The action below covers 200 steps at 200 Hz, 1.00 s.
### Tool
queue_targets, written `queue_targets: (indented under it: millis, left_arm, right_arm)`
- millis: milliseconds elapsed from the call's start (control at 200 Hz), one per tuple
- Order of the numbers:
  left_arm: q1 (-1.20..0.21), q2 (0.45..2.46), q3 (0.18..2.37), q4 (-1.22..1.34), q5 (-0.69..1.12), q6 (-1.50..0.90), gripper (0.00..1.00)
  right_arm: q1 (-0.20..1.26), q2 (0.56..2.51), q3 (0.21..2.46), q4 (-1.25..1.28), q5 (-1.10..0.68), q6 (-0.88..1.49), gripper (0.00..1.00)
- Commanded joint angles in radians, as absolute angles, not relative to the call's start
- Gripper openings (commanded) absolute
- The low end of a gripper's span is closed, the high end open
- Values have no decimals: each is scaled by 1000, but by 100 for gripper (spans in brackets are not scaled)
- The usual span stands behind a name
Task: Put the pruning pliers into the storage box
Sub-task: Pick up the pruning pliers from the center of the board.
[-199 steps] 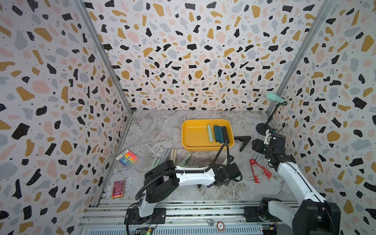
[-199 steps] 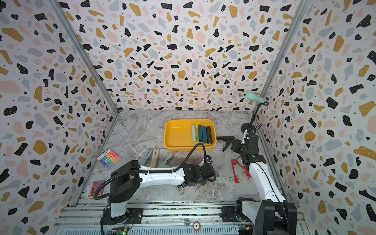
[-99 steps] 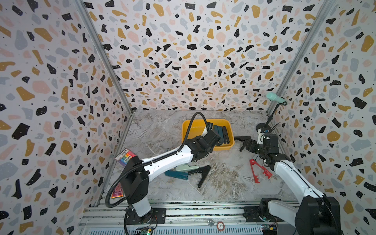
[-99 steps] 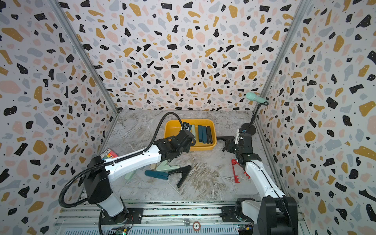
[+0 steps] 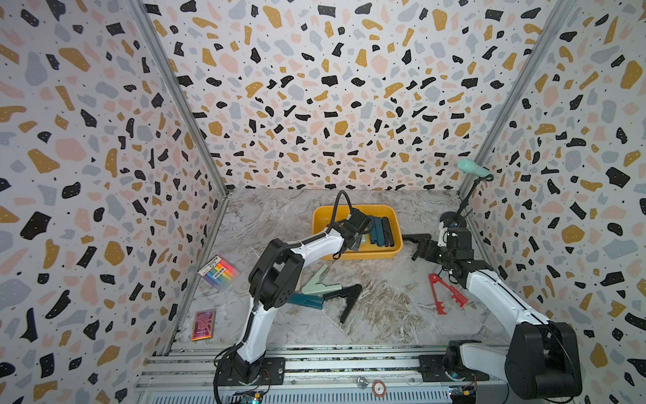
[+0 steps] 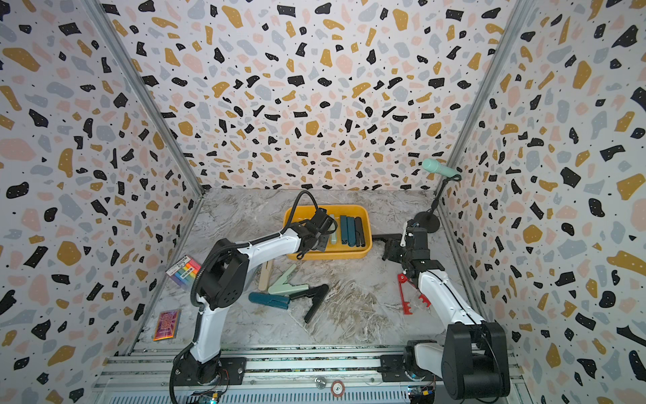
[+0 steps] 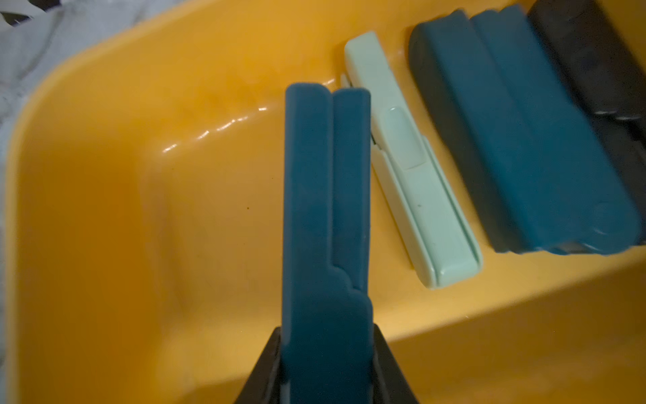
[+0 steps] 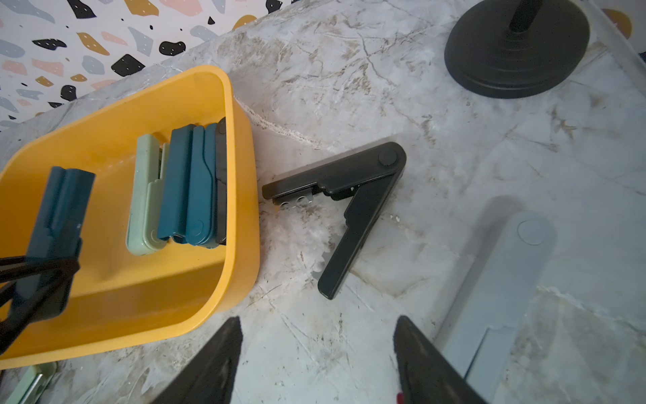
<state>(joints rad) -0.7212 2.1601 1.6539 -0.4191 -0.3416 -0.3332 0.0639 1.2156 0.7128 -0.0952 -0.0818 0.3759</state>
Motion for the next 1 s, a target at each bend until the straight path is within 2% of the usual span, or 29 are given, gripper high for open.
queue_targets:
  millis: [0,115,310,415,476,576,736,961,996]
  left_arm:
    - [-706,2195,1716,-407,-286,-313,30]
    - [-692,2241,1734,-409,-273,-313,34]
    - [-675,2276,1744,-411,-248,-315,51]
    - [-667,2277,1741,-409,-246,-317,51]
    - [-663,2272,1736,-405,-241,-318,48]
    - [-658,2259,1724,-388,-237,-318,33]
    - [-650,2254,1720,-380,-234,-317,0]
    - [-646,2245,1719,-376,-214,-344,0]
    - [-646,2247,1723,-378,-206,-349,4]
  right_arm:
    - [68,1223,755,-88,-57,376,70]
    - [68,1239,759,-86,-52,376,70]
    - [68,1268,770,-89,-49,376,70]
    - [68,1278,774,-88,-48,377,70]
    - [68,1282,775,-87,-46,377,70]
    - [68,1285,773,-86,-44,377,70]
    - [68,1287,768,-87,-43,376,70]
    - [69,1287,761,-83,-36,373,71]
    - [68,1287,761,-84,-37,371,71]
